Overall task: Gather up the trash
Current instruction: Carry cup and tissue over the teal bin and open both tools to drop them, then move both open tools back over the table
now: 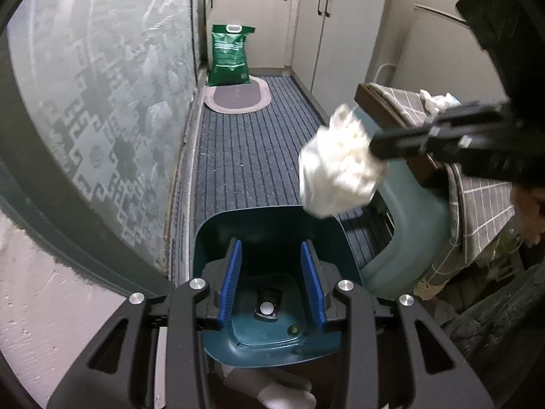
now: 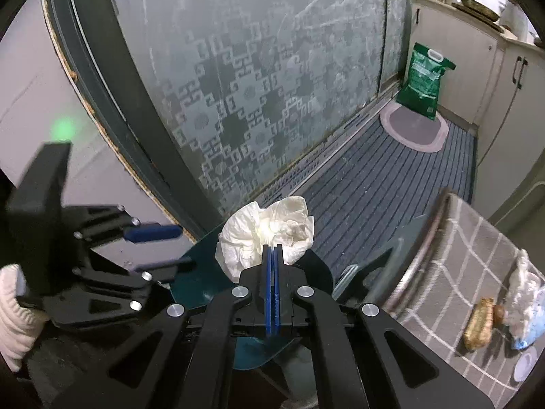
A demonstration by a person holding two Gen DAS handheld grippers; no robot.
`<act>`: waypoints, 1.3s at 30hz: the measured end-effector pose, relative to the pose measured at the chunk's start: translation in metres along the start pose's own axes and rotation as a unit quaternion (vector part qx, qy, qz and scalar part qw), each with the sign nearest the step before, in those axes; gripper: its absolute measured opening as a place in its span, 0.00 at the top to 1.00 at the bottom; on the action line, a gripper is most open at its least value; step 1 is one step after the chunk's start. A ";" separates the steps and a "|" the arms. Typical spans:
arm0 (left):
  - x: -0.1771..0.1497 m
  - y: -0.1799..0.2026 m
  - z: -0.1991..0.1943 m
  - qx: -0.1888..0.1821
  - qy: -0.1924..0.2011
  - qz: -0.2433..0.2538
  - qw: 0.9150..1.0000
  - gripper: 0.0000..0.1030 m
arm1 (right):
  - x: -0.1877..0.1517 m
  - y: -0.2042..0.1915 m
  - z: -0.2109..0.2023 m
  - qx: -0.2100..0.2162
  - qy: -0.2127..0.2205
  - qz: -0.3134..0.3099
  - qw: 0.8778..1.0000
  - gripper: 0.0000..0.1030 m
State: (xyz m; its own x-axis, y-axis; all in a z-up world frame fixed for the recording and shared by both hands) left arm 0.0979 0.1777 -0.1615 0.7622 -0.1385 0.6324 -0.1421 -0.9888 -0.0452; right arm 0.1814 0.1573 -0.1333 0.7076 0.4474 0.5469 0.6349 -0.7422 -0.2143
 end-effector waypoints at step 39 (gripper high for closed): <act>0.049 -0.027 -0.095 0.038 0.125 -0.056 0.990 0.80 | -0.044 -0.047 0.082 0.012 -0.114 -0.041 0.993 0.75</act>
State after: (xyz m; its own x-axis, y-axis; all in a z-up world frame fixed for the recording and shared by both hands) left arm 0.0793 0.2032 -0.0558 0.5896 -0.0188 0.8075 -0.0108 -0.9998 -0.0154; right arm 0.1459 0.2128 -0.2139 0.7036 0.6092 0.3658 0.6985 -0.6877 -0.1980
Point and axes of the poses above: each gripper's, at about its wrist camera, not at the fingertips, and z roughly the way its jaws point, y to its right, x to its top, the point moved 10 cm from there along z, roughly the way its jaws point, and after that the axes turned 10 degrees about z, right-handed, at the moved point
